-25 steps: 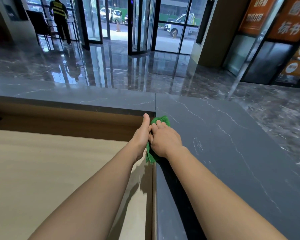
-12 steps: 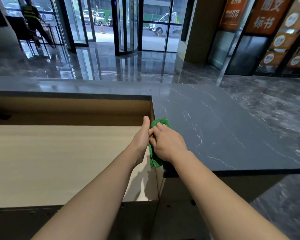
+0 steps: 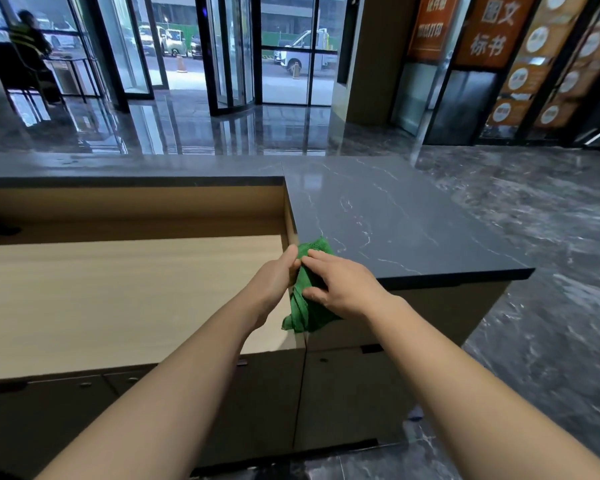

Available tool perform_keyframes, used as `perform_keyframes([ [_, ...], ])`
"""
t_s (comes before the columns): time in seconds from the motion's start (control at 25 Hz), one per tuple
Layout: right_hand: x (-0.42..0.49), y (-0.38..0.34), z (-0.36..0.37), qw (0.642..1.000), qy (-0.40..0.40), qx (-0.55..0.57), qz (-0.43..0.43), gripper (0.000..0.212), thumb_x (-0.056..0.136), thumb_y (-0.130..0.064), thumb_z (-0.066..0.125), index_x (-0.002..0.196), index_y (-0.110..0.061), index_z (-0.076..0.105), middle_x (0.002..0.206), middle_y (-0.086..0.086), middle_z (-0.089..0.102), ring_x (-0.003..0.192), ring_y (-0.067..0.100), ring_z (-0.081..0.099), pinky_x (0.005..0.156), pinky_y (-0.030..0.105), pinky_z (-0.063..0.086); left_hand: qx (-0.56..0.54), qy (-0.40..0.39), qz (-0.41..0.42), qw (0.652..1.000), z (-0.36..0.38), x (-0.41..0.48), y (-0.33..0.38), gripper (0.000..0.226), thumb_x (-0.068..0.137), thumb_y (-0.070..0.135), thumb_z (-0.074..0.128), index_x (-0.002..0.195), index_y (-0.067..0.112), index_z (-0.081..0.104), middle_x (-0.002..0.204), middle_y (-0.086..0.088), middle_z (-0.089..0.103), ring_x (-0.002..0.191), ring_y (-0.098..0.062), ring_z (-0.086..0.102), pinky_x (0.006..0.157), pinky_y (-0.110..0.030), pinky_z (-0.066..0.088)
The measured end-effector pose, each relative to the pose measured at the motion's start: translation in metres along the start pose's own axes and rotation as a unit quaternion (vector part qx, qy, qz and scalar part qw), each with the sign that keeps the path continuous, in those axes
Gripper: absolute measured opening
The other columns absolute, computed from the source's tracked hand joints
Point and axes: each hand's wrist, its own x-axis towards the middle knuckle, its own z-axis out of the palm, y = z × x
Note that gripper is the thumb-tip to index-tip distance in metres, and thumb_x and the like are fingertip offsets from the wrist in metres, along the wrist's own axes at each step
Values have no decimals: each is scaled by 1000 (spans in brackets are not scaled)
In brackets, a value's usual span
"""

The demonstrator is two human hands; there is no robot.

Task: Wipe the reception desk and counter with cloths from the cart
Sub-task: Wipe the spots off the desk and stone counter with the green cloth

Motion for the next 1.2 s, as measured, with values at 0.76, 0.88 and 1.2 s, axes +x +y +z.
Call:
perform_keyframes([
  [0.76,-12,101,-2,994,43,-21,-95,68,90,-37,64,150,-27,33,156,-8,33,145,12,26,111,31,33,668,144,206,700,81,22,24,35,79,53,65,105,30,68,111,15,68,113,-7,58,117,-34,6],
  [0.88,-25,142,-7,995,41,-23,-89,69,91,-37,64,151,-28,32,157,-8,29,145,11,24,112,29,30,674,133,204,697,122,35,32,33,81,52,63,106,30,68,115,13,67,113,-7,58,118,-35,5],
  [1.2,-69,258,-30,998,36,-42,-37,69,90,-39,64,150,-34,31,157,-11,27,145,9,25,111,24,27,659,128,236,702,246,74,48,29,84,47,62,103,25,68,110,8,68,109,-14,58,117,-35,3],
])
